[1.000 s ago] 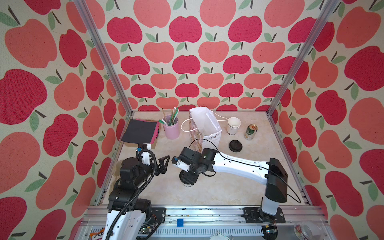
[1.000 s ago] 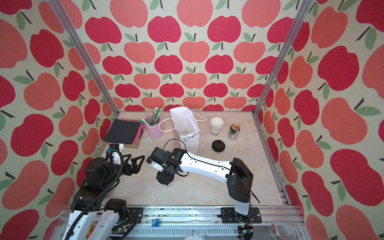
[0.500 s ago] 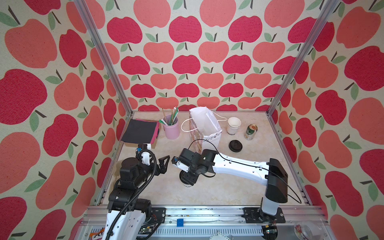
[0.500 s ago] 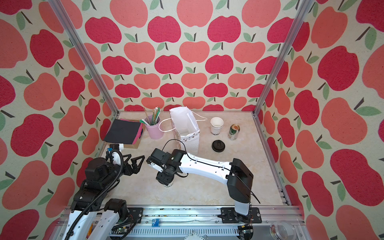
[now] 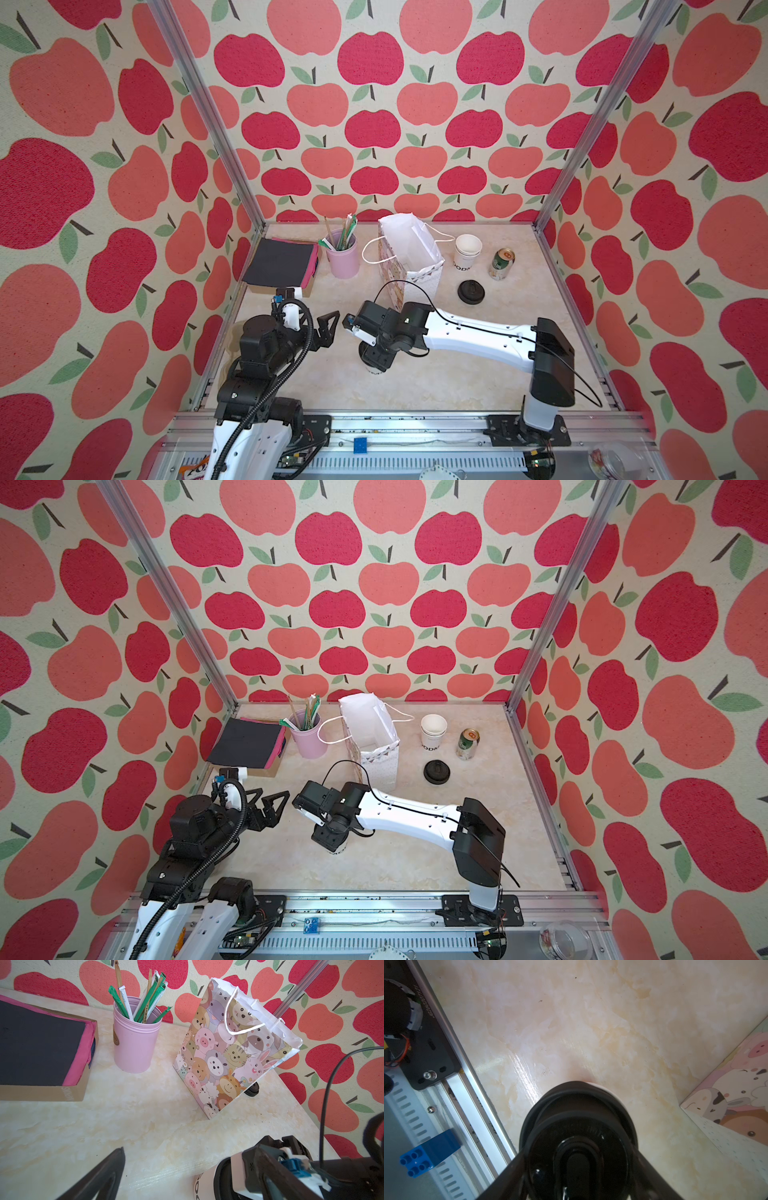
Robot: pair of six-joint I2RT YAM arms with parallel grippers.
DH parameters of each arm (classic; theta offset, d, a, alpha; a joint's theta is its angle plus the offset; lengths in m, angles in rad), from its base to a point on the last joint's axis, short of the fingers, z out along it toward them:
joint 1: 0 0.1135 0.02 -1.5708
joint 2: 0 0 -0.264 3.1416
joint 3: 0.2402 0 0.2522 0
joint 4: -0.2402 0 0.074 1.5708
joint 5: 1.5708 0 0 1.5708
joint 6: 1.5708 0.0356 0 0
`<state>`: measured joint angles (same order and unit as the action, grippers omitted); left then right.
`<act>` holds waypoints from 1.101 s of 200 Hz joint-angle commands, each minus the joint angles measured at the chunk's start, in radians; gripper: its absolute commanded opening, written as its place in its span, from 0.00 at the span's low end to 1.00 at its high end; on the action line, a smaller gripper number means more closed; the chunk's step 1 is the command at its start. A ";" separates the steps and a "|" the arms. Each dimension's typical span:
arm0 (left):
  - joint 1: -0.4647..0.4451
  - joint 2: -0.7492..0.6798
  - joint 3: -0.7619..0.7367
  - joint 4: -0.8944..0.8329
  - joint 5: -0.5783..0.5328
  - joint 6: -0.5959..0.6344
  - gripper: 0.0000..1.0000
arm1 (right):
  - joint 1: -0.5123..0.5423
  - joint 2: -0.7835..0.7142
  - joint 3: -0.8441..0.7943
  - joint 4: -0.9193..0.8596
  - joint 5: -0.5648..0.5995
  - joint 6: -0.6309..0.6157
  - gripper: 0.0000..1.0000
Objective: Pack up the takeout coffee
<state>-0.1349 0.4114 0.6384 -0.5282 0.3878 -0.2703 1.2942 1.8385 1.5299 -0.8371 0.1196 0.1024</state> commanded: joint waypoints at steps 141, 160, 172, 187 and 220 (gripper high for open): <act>0.001 0.048 0.066 -0.147 0.095 -0.229 0.91 | 0.010 0.110 -0.206 -0.099 -0.065 0.022 0.66; -0.001 0.059 0.056 -0.145 0.140 -0.272 0.84 | 0.011 0.100 -0.216 -0.084 -0.063 0.023 0.66; -0.003 0.070 0.047 -0.143 0.164 -0.295 0.80 | 0.010 0.093 -0.220 -0.076 -0.060 0.023 0.66; -0.012 0.084 0.033 -0.139 0.187 -0.319 0.75 | 0.010 0.087 -0.221 -0.070 -0.058 0.020 0.67; -0.071 0.106 -0.017 -0.120 0.189 -0.367 0.62 | 0.010 0.085 -0.223 -0.065 -0.057 0.017 0.67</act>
<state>-0.1658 0.5060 0.6617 -0.6502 0.5430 -0.5789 1.2961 1.7809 1.4296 -0.7216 0.1146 0.1051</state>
